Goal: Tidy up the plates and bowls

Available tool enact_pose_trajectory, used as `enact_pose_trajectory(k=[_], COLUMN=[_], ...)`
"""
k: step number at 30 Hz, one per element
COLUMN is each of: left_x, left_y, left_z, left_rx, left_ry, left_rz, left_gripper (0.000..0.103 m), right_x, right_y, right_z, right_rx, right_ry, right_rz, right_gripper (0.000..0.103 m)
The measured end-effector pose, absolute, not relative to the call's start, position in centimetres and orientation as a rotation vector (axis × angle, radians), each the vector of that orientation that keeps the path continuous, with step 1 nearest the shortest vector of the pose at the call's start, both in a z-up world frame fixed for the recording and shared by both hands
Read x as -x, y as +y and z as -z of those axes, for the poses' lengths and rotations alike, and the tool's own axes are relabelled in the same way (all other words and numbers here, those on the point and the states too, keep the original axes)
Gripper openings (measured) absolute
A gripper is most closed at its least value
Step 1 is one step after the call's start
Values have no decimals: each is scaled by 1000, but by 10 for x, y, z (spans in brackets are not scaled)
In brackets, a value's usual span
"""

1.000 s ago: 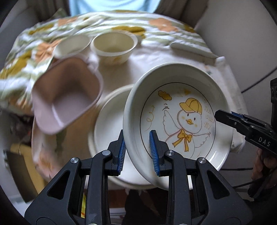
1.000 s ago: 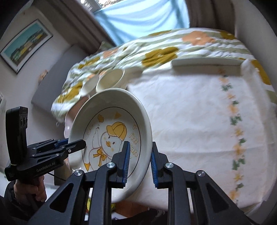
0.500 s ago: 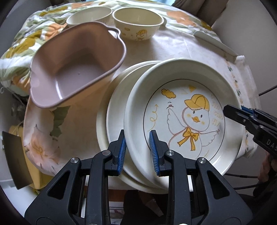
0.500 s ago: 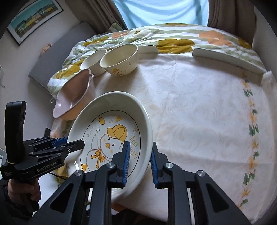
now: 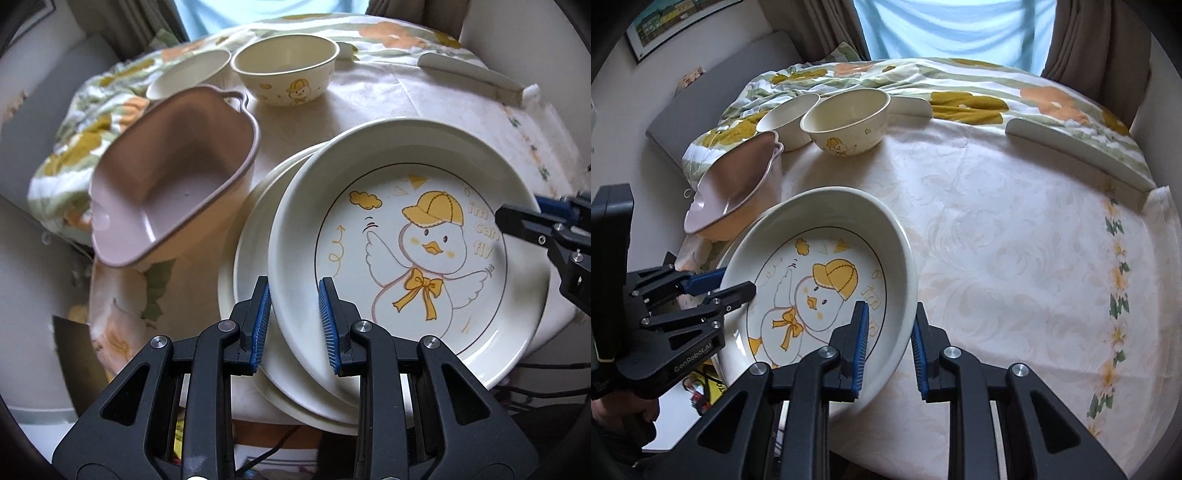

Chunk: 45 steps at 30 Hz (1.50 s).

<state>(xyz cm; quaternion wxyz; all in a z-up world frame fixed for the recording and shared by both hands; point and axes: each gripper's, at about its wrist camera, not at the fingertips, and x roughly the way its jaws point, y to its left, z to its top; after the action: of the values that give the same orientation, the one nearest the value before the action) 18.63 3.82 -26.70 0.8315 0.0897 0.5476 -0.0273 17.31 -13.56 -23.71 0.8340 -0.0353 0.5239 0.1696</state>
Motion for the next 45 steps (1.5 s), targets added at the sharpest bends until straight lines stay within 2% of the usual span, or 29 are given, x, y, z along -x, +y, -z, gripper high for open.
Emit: enact_pose_trajectory(k=[11,39,41,42,44,45], left_x=[-182,-176,-177,-178,-177,-177], left_y=[30,21,19,18,16,14], left_z=[268,268,270,271,270,270], left_rx=[-311,-413,-421,-414,-399,-404], left_ry=[1111,1099,1108,1113,1113,1106], left_rz=[-12,-84,-85,-68,-54,-53], left_gripper=[24,25,30,38,58,75], right_x=[-171,-175,-176,-177,-177,-177], right_y=[-119,-117,-121,-122,-127,-129], right_z=[239,246,247,247,249,249], right_rx=[209,171,126,108,78,65], right_ry=[1074,1088,1096,1102,1113,1114], right_rz=[-328,-335,-342,-344,-339,-334], right_gripper=[20,21,21,21,24,27])
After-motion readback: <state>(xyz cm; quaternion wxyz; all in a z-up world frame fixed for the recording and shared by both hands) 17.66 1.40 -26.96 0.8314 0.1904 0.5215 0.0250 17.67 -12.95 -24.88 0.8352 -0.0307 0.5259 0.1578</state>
